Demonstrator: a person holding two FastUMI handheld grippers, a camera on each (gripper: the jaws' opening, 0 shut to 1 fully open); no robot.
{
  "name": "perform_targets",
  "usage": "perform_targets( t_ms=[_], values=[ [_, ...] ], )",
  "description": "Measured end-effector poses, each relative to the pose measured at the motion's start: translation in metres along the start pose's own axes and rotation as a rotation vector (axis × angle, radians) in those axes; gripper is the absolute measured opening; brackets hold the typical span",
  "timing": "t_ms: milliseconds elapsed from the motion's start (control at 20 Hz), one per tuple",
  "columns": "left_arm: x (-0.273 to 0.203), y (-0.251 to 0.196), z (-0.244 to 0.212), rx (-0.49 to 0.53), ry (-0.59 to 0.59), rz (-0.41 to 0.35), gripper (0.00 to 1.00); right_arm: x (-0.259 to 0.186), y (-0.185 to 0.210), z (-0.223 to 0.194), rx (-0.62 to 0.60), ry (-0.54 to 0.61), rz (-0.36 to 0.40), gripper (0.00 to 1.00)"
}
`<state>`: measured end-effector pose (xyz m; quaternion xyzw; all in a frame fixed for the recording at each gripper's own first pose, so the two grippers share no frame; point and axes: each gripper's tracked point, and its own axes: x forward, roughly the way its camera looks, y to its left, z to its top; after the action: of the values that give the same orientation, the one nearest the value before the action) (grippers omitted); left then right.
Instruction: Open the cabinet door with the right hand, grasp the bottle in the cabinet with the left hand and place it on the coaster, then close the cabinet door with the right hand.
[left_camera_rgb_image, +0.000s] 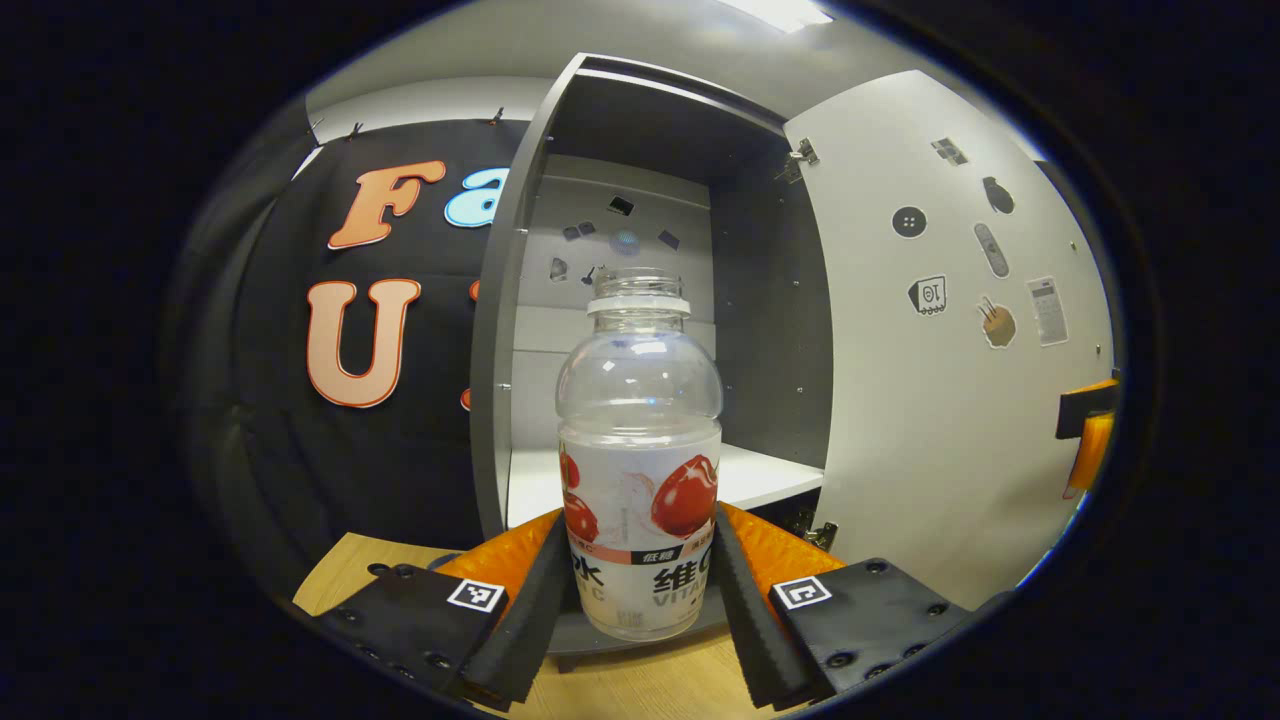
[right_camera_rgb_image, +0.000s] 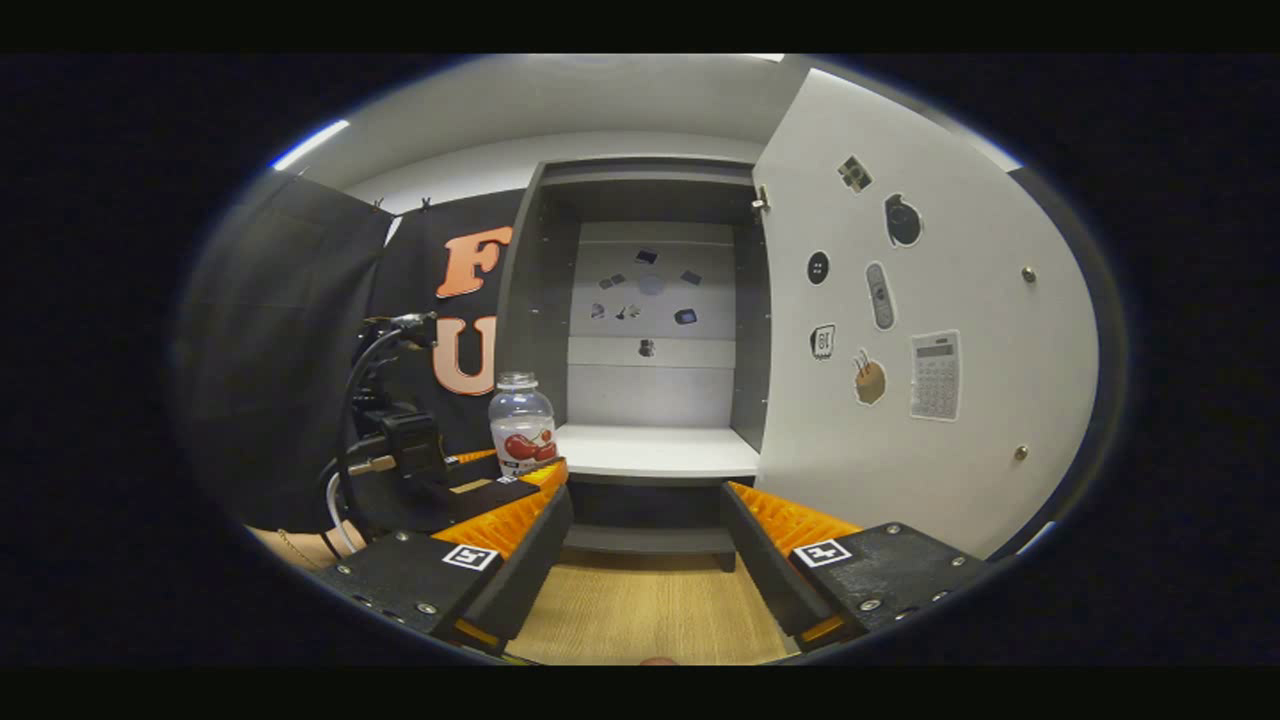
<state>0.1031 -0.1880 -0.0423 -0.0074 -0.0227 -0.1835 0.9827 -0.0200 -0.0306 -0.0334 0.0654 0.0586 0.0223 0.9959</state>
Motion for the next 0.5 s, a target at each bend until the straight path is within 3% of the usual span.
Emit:
perform_targets(
  t_ms=[250, 500],
  values=[
    [-0.047, 0.023, -0.045, -0.011, 0.068, -0.022, 0.83, -0.007, 0.041, -0.018, 0.01, 0.042, -0.017, 0.92],
    [-0.086, 0.049, -0.085, -0.017, 0.043, -0.035, 0.82, -0.025, 0.063, -0.039, 0.001, 0.079, -0.092, 0.92]
  ],
)
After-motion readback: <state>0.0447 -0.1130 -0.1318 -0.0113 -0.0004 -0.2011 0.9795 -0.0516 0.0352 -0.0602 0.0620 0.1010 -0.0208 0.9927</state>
